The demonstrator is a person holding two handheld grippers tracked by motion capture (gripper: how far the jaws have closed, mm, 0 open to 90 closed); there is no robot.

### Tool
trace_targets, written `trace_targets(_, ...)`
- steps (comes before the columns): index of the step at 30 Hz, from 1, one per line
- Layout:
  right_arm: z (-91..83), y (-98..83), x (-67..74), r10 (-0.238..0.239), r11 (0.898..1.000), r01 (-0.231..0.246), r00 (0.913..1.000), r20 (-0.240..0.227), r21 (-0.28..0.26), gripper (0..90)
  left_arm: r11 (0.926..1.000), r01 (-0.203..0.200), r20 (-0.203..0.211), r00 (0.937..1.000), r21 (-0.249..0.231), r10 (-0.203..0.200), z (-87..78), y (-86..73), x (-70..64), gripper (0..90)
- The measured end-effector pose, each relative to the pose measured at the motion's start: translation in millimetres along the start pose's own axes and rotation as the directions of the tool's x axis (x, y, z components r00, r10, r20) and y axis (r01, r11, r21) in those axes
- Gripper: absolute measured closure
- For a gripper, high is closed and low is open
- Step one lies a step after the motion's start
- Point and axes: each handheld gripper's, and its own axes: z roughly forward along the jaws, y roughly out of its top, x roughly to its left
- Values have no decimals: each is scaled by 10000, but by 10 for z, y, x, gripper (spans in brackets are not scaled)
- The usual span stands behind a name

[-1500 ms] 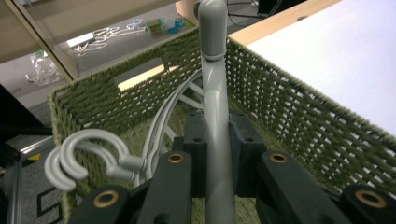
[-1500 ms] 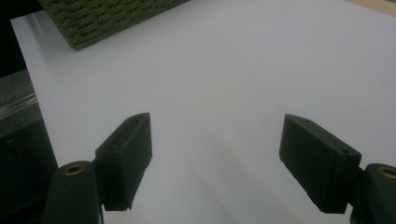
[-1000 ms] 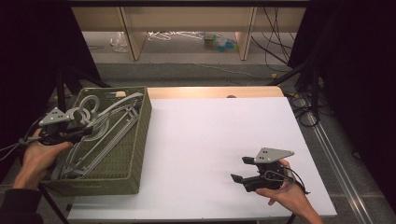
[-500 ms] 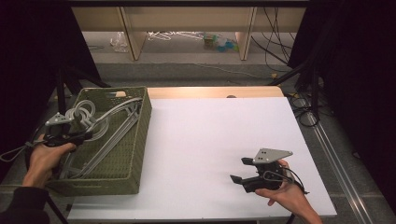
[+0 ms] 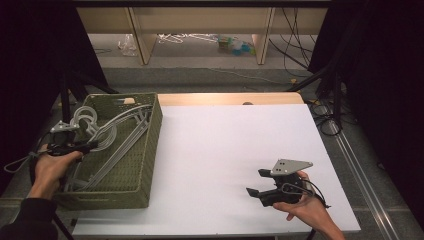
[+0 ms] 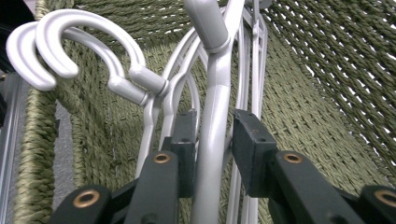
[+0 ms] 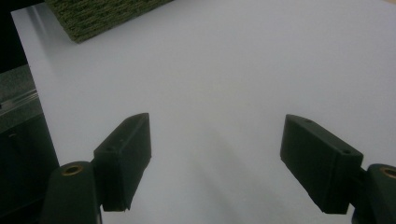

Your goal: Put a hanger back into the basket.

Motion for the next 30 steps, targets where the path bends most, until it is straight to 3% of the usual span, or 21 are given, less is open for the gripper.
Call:
trace_targets(6, 8, -1, 5, -13, 10000, 13, 10000, -49, 49, 257, 9995, 325, -438, 9985, -32, -327, 45, -12, 10, 666)
trace_targets(10, 4, -4, 3, -20, 10000, 20, 10000, -11, 14, 257, 9996, 229, -1068, 9940, 138, -213, 69, -24, 10, 642)
trace_targets(12, -2, -6, 3, 10, 10000, -10, 10000, -9, 30, 257, 9986, 529, -1191, 9915, -20, -528, 86, -42, 25, 633)
trace_targets(17, -2, -3, -2, 21, 10000, -21, 10000, -1, 11, 257, 9974, 670, -1038, 9922, -275, -695, 37, -48, 25, 614)
trace_targets(20, -4, 0, 1, 62, 10000, -62, 10000, -31, 19, 257, 9936, 813, -876, 9923, -785, -882, -38, -24, -21, 568)
trace_targets(25, -3, -3, -9, 65, 10000, -65, 10000, 56, -26, 250, 9830, 762, -455, 9954, -1668, -848, -226, 37, -233, 448)
trace_targets(30, -4, -1, -3, 84, 9998, -82, 9999, 101, -153, 242, 9661, 603, 47, 9981, -2509, -611, -421, 55, -518, 368)
